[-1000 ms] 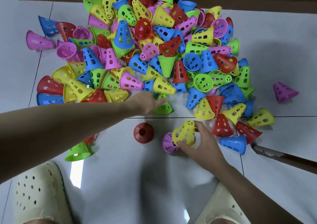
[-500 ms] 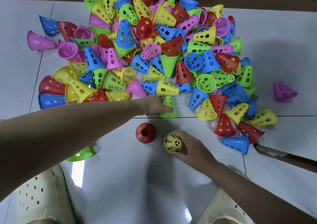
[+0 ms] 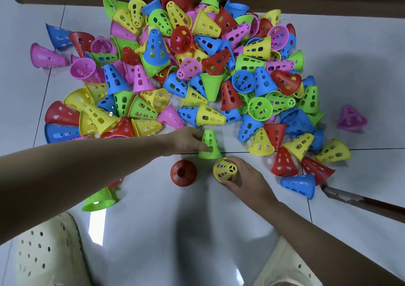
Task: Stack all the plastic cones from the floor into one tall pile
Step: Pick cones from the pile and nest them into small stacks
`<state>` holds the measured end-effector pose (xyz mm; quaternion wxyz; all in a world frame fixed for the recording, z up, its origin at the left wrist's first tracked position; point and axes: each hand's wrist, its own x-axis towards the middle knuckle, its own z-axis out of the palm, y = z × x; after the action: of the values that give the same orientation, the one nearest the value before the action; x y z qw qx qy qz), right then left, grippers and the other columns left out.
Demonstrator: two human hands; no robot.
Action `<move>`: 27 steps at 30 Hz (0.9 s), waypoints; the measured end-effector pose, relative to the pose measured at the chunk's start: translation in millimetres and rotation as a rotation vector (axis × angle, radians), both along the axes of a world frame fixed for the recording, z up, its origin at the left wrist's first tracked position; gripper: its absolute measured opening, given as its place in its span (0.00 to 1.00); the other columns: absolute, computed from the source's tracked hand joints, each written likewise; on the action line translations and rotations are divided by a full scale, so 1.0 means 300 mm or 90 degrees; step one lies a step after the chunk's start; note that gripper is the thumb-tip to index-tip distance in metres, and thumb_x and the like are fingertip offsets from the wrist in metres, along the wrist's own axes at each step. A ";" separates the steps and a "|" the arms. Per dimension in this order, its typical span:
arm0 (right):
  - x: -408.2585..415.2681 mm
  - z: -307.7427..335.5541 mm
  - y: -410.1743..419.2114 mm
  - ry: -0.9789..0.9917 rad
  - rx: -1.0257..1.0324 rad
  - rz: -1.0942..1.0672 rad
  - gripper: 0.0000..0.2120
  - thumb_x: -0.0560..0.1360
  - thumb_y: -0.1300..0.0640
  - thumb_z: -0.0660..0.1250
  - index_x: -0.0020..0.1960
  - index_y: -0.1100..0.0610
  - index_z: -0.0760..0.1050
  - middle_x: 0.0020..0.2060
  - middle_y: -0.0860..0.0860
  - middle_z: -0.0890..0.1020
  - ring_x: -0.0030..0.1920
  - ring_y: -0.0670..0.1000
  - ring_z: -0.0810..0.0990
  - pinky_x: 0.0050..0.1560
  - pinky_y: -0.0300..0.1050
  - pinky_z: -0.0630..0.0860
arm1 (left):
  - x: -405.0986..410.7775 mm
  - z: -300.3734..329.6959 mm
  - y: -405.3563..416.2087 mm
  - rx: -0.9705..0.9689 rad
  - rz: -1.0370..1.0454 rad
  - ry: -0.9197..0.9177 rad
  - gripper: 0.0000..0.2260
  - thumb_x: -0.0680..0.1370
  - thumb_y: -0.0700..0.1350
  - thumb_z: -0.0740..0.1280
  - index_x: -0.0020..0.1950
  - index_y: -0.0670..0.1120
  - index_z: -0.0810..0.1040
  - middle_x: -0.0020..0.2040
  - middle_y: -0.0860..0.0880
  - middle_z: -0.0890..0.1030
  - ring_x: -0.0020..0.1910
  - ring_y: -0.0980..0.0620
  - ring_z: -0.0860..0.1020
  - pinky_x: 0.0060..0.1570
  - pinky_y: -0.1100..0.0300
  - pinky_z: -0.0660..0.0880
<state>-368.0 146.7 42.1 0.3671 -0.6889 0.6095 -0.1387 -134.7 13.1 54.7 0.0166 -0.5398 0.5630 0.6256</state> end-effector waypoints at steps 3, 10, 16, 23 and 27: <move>-0.005 -0.009 -0.005 0.010 -0.001 -0.005 0.28 0.73 0.49 0.75 0.69 0.49 0.68 0.62 0.45 0.77 0.60 0.46 0.76 0.60 0.42 0.75 | 0.016 0.002 -0.012 0.018 0.078 0.011 0.15 0.74 0.49 0.76 0.52 0.40 0.80 0.43 0.47 0.82 0.42 0.52 0.79 0.41 0.62 0.76; -0.002 -0.001 -0.007 0.005 0.006 -0.011 0.27 0.73 0.51 0.75 0.67 0.49 0.69 0.61 0.45 0.77 0.58 0.45 0.76 0.58 0.38 0.74 | -0.079 0.007 0.000 0.017 0.070 0.006 0.22 0.73 0.58 0.75 0.47 0.38 0.80 0.39 0.46 0.79 0.39 0.51 0.76 0.40 0.60 0.73; -0.001 0.016 -0.013 -0.003 0.014 -0.003 0.25 0.73 0.53 0.75 0.67 0.48 0.69 0.60 0.44 0.77 0.58 0.45 0.76 0.57 0.40 0.75 | -0.179 0.014 -0.015 0.038 0.093 -0.076 0.25 0.76 0.64 0.68 0.38 0.41 0.75 0.34 0.44 0.75 0.32 0.48 0.72 0.36 0.58 0.70; -0.017 0.029 -0.018 0.036 0.000 0.022 0.28 0.71 0.58 0.74 0.69 0.54 0.71 0.64 0.50 0.77 0.63 0.52 0.75 0.62 0.44 0.73 | -0.279 0.023 -0.032 0.004 0.057 -0.141 0.23 0.74 0.62 0.72 0.35 0.45 0.70 0.34 0.48 0.72 0.34 0.51 0.72 0.34 0.60 0.69; -0.049 0.021 -0.015 0.112 -0.065 0.122 0.32 0.69 0.54 0.74 0.70 0.55 0.68 0.68 0.51 0.72 0.64 0.52 0.75 0.62 0.48 0.76 | -0.291 0.040 -0.029 0.009 0.045 -0.119 0.17 0.72 0.56 0.74 0.37 0.47 0.72 0.36 0.49 0.72 0.36 0.51 0.73 0.37 0.59 0.71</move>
<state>-382.9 142.2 48.2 0.2884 -0.7713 0.5626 -0.0731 -222.0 4.4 66.6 0.0503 -0.6152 0.5352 0.5767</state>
